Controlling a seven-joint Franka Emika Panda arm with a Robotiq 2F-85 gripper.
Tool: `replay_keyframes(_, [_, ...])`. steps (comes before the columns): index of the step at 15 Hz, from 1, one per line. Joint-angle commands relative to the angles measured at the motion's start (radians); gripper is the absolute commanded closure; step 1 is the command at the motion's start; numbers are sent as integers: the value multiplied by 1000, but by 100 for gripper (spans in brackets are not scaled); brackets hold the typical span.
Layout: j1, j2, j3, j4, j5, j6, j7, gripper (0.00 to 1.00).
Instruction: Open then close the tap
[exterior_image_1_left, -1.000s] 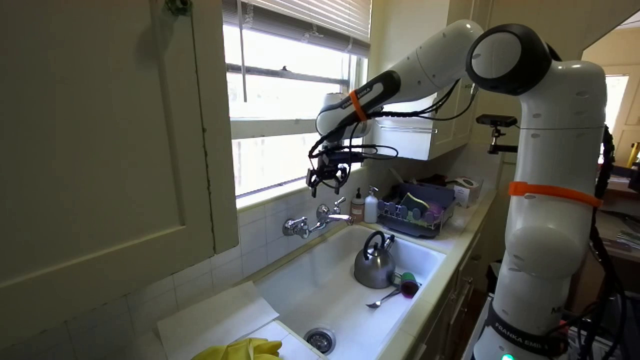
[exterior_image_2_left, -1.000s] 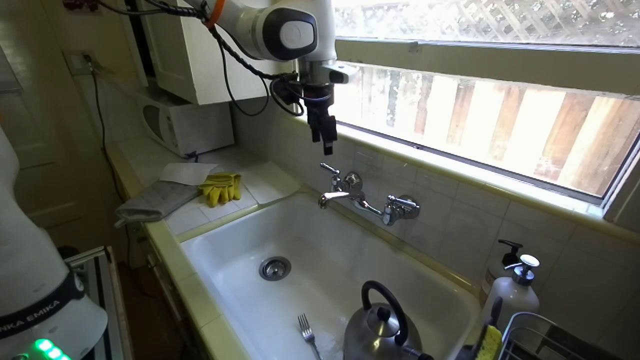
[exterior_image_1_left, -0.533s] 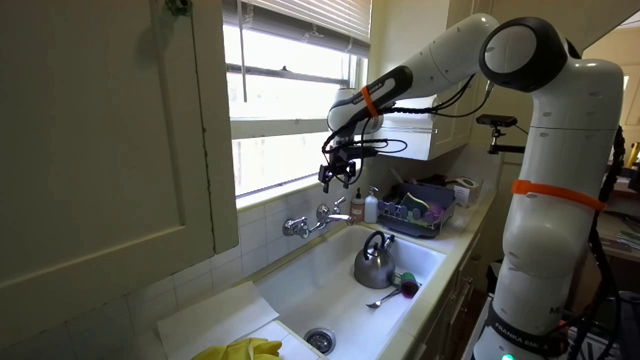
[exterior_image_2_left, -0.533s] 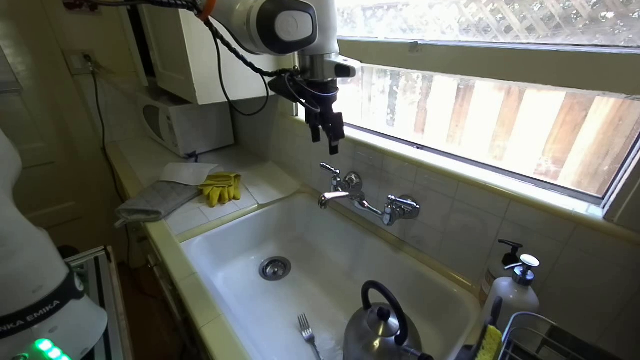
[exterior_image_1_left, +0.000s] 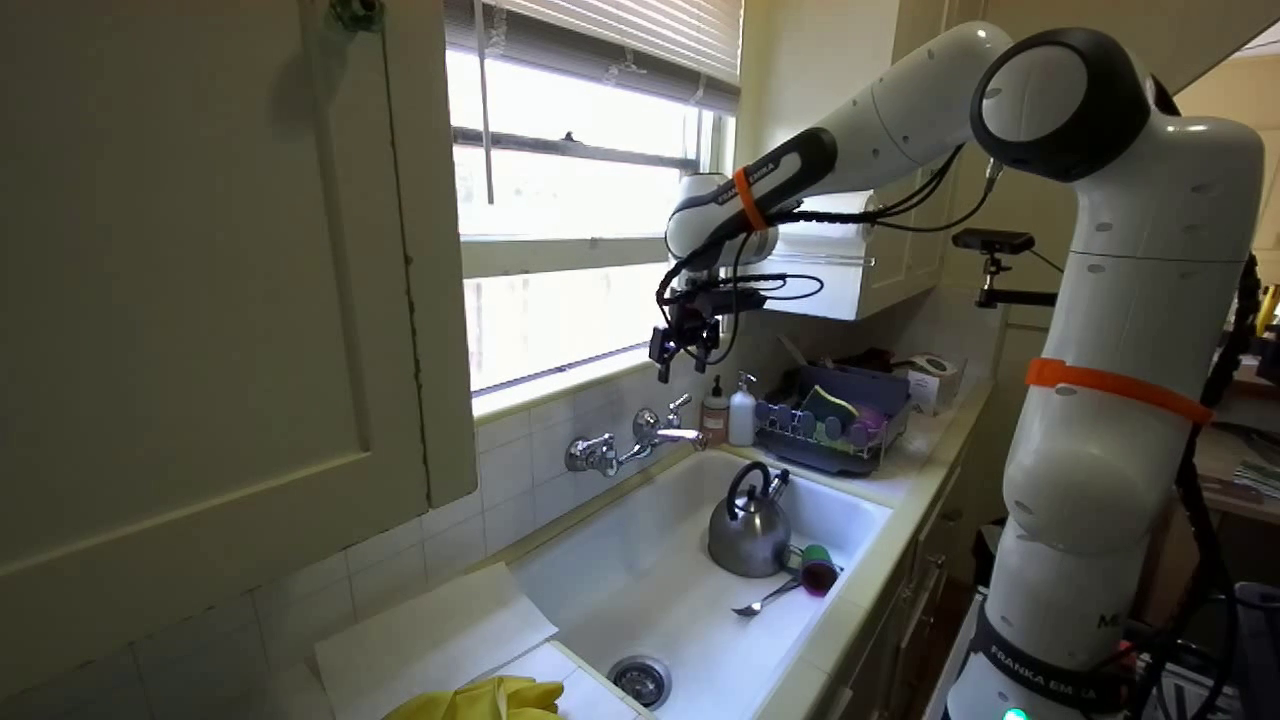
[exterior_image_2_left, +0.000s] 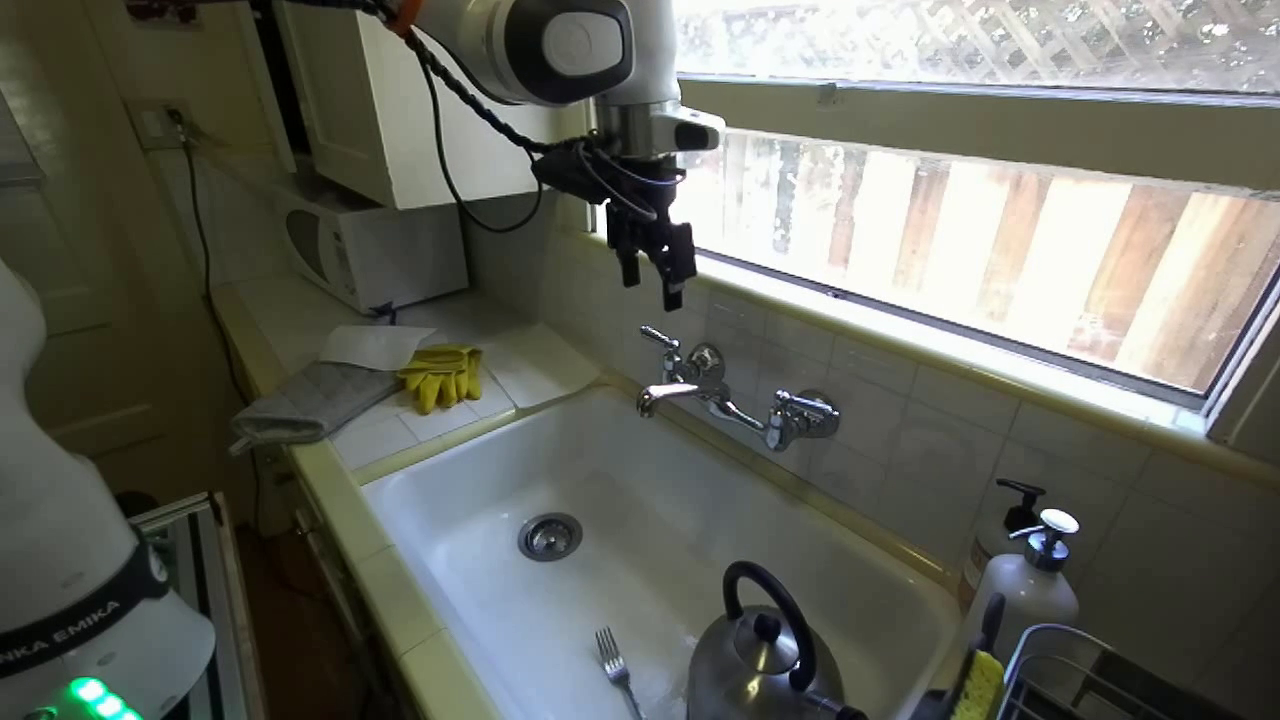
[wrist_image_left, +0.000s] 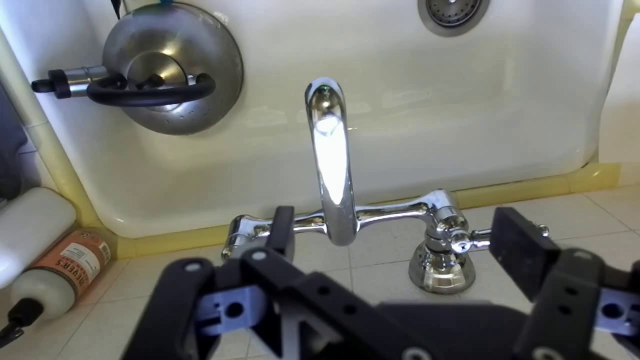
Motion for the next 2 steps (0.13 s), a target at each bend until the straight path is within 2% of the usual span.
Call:
replay_keyframes(1, [-2,-1,2,-1,0,-2,-2,0])
replay_keyframes(2, [-2,-2,2,-3,0,-2,-3,0])
